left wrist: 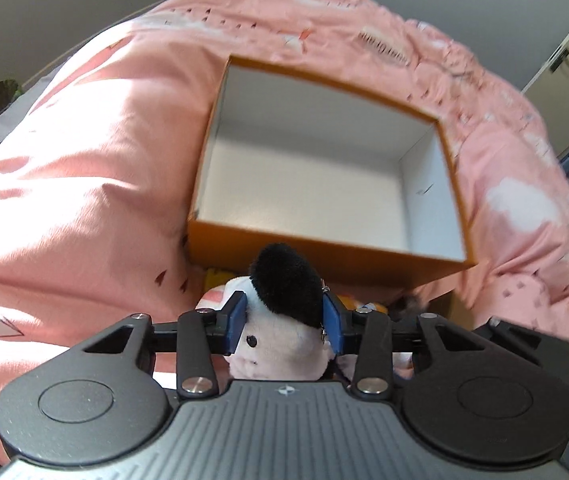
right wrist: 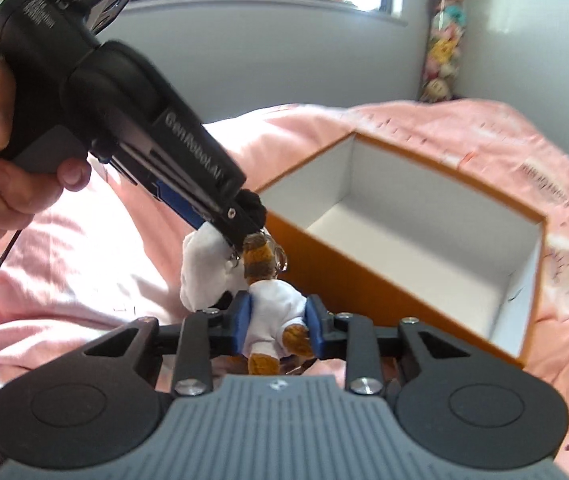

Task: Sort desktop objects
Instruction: 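Grasp the brown sailor bear plush with right gripper while left grasps white puppy plush, then lift both held plushes up and carry them over the orange box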

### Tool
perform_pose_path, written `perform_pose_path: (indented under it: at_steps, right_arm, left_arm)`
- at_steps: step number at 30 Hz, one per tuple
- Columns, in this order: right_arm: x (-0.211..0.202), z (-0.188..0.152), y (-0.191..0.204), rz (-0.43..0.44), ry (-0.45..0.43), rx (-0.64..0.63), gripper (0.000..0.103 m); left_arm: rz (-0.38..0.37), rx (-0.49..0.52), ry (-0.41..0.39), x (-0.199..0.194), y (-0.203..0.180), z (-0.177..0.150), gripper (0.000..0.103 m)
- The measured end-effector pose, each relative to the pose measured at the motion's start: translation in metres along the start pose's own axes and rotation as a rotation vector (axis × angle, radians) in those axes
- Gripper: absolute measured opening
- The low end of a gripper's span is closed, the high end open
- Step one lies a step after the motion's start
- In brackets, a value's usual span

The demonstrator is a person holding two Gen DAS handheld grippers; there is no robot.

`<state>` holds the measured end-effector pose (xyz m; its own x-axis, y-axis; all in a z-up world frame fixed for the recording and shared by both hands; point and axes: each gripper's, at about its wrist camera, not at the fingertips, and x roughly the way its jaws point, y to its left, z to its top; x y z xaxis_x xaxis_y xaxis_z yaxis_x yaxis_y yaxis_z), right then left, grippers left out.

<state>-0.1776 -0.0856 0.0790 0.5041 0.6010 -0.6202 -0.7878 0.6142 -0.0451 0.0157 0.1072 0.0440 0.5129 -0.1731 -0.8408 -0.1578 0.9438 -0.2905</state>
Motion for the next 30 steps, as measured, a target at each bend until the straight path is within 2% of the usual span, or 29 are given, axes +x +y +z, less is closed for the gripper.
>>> perform_pose_path:
  at_steps: [2, 3, 6, 10, 18, 20, 23, 24, 27, 30]
  right_arm:
    - [-0.006, 0.001, -0.001, -0.015, -0.022, 0.007, 0.031]
    - [-0.011, 0.002, -0.003, -0.021, -0.035, 0.017, 0.031]
    - [-0.017, 0.007, -0.011, -0.046, -0.076, 0.042, 0.030]
    - [-0.032, 0.014, -0.023, -0.082, -0.137, 0.086, 0.030]
    - [-0.042, 0.005, -0.054, -0.129, -0.120, 0.148, 0.029]
    - [-0.042, -0.003, -0.059, -0.131, -0.088, 0.153, 0.029]
    - [-0.042, -0.018, -0.066, -0.142, -0.023, 0.186, 0.022]
    - [-0.041, -0.023, -0.068, -0.146, 0.002, 0.199, 0.016]
    - [-0.040, -0.040, -0.072, -0.164, 0.080, 0.208, 0.009]
    - [-0.033, -0.053, -0.072, -0.146, 0.146, 0.221, 0.009]
  left_arm:
    - [0.006, 0.017, -0.043, -0.008, -0.007, 0.003, 0.014]
    - [0.013, 0.025, -0.063, -0.013, -0.011, 0.006, 0.009]
    - [-0.010, 0.047, -0.130, -0.028, -0.020, 0.012, 0.005]
    - [0.027, 0.119, -0.178, -0.034, -0.038, 0.017, 0.005]
    - [0.054, 0.282, -0.068, -0.015, -0.053, 0.013, 0.005]
    - [0.058, 0.338, -0.045, -0.011, -0.057, 0.012, 0.006]
    - [0.079, 0.439, 0.004, -0.004, -0.061, 0.006, 0.011]
    - [0.088, 0.468, 0.019, -0.001, -0.062, 0.004, 0.014]
    - [0.097, 0.547, 0.065, 0.008, -0.061, -0.005, 0.019]
    - [0.109, 0.629, 0.125, 0.015, -0.060, -0.018, 0.023]
